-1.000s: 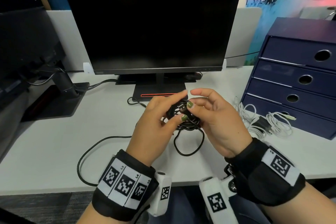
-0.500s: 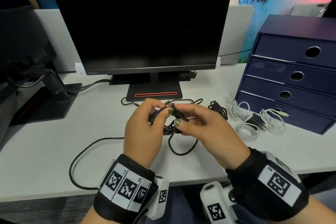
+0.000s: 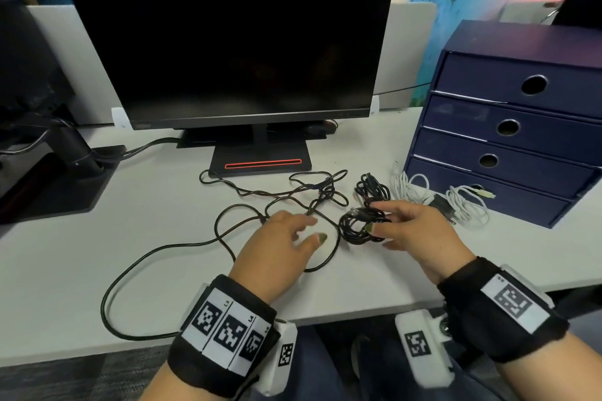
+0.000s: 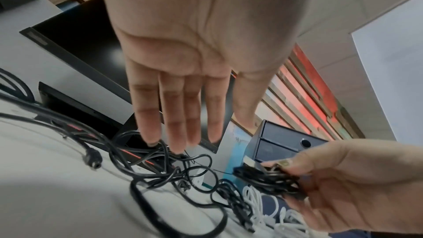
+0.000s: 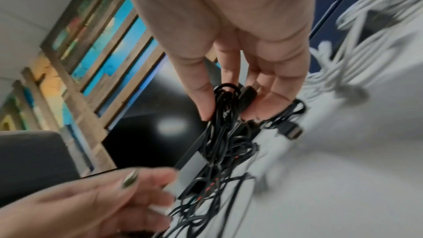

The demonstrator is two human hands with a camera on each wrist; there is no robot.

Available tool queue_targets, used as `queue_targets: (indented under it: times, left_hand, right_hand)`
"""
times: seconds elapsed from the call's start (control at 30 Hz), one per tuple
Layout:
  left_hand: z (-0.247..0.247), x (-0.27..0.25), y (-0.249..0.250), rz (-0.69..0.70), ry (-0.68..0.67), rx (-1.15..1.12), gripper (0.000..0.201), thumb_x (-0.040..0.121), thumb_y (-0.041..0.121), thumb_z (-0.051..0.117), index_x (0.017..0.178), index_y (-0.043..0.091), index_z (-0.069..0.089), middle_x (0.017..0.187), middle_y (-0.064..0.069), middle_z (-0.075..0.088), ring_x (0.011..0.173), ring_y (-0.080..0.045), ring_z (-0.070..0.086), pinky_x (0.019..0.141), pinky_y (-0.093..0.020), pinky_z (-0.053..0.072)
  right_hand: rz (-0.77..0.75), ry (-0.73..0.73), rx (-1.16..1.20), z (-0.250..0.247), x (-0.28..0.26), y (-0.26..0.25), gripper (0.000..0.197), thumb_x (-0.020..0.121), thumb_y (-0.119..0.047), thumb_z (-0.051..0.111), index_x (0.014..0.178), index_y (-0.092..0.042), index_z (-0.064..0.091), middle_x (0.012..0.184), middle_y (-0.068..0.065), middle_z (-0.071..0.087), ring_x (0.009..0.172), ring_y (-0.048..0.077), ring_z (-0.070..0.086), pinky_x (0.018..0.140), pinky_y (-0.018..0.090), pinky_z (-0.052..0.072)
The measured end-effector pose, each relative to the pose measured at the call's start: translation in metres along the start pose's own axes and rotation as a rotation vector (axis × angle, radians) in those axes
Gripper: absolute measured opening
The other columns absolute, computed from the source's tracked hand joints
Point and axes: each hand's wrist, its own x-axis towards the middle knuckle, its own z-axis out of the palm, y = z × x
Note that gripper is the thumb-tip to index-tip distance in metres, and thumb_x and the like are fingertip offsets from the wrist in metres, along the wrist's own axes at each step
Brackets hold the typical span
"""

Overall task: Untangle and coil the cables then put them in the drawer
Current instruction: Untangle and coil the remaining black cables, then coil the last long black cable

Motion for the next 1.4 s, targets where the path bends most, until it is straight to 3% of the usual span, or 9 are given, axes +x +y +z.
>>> queue_targets:
  times: [0.07, 0.2, 0.47, 0.67, 0.87, 1.07, 1.17, 1.3, 1.4]
  left_hand:
    - [0.004, 0.000, -0.003, -0.012, -0.107, 0.103, 0.035, 0.093, 0.046, 0.052, 0.127, 0.037, 0.056, 0.126, 0.011, 0.051, 0.108, -0.005, 0.052, 0.085, -0.019, 0.037]
    - [0.012, 0.001, -0.003, -0.009, -0.272, 0.245, 0.036, 0.092, 0.047, 0.053, 0.126, 0.036, 0.057, 0.127, 0.010, 0.054, 0.111, -0.009, 0.053, 0.091, -0.023, 0.040]
    - [0.013, 0.005, -0.003, -0.005, -0.336, 0.304, 0.031, 0.079, 0.026, 0.073, 0.107, 0.029, 0.062, 0.108, 0.009, 0.058, 0.101, -0.009, 0.054, 0.087, -0.024, 0.045]
    - [0.018, 0.003, -0.004, -0.022, -0.349, 0.272, 0.030, 0.080, 0.017, 0.070, 0.104, 0.032, 0.060, 0.087, 0.010, 0.063, 0.084, -0.006, 0.058, 0.079, -0.023, 0.047]
    - [0.003, 0.004, -0.004, -0.034, -0.246, 0.207, 0.016, 0.086, 0.023, 0.063, 0.101, 0.028, 0.062, 0.083, 0.010, 0.059, 0.078, -0.008, 0.056, 0.069, -0.022, 0.043]
    - [-0.043, 0.020, -0.017, -0.114, -0.028, 0.227, 0.011, 0.088, 0.024, 0.064, 0.095, 0.031, 0.062, 0.085, 0.010, 0.060, 0.078, -0.009, 0.055, 0.064, -0.021, 0.037]
    - [-0.067, 0.036, -0.031, -0.210, -0.003, 0.360, 0.011, 0.090, 0.024, 0.062, 0.100, 0.029, 0.063, 0.100, 0.006, 0.063, 0.088, -0.013, 0.056, 0.076, -0.023, 0.040]
    - [-0.087, 0.061, -0.048, -0.324, -0.095, 0.537, 0.014, 0.090, 0.025, 0.062, 0.104, 0.029, 0.064, 0.121, -0.001, 0.061, 0.106, -0.019, 0.057, 0.094, -0.029, 0.044]
    - [-0.090, 0.071, -0.057, -0.354, -0.210, 0.707, 0.032, 0.092, 0.031, 0.059, 0.123, 0.022, 0.060, 0.128, -0.001, 0.057, 0.117, -0.019, 0.053, 0.098, -0.030, 0.042]
  right_hand:
    - [0.031, 0.043, -0.053, -0.013, 0.007, 0.010, 0.034, 0.075, 0.005, 0.073, 0.104, -0.014, 0.070, 0.052, -0.013, 0.061, 0.064, 0.013, 0.058, 0.062, 0.026, 0.046]
    - [0.083, 0.080, -0.252, -0.025, 0.013, 0.023, 0.034, 0.070, -0.002, 0.079, 0.100, -0.017, 0.071, 0.084, 0.004, 0.064, 0.072, 0.016, 0.057, 0.065, 0.024, 0.040]
    - [0.118, 0.222, -0.616, -0.039, 0.020, 0.022, 0.028, 0.073, -0.025, 0.080, 0.094, -0.014, 0.065, 0.097, 0.004, 0.064, 0.085, 0.021, 0.059, 0.069, 0.029, 0.040]
    - [0.198, 0.191, -0.546, -0.029, 0.029, 0.020, 0.023, 0.083, -0.017, 0.069, 0.099, -0.013, 0.053, 0.082, 0.012, 0.067, 0.046, 0.021, 0.060, 0.040, 0.026, 0.046]
    - [0.051, 0.187, -0.612, -0.019, 0.024, 0.015, 0.024, 0.086, -0.021, 0.065, 0.103, -0.020, 0.049, 0.074, 0.006, 0.062, 0.060, 0.023, 0.063, 0.054, 0.030, 0.048]
    - [-0.156, -0.071, -0.588, 0.018, 0.011, -0.018, 0.009, 0.086, -0.025, 0.065, 0.094, -0.021, 0.061, 0.072, -0.005, 0.057, 0.056, 0.010, 0.055, 0.062, 0.025, 0.048]
    - [-0.196, -0.162, -0.647, 0.038, 0.015, -0.027, 0.003, 0.087, -0.024, 0.063, 0.090, -0.024, 0.062, 0.076, -0.007, 0.058, 0.065, 0.015, 0.059, 0.071, 0.029, 0.052]
    - [-0.260, -0.226, -0.725, 0.058, 0.026, -0.039, 0.018, 0.088, -0.019, 0.064, 0.106, -0.020, 0.068, 0.111, -0.004, 0.057, 0.096, 0.014, 0.057, 0.076, 0.017, 0.041]
    - [-0.208, -0.226, -0.637, 0.068, 0.037, -0.054, 0.025, 0.090, -0.018, 0.062, 0.114, -0.021, 0.065, 0.120, -0.003, 0.053, 0.098, 0.019, 0.061, 0.082, 0.028, 0.053]
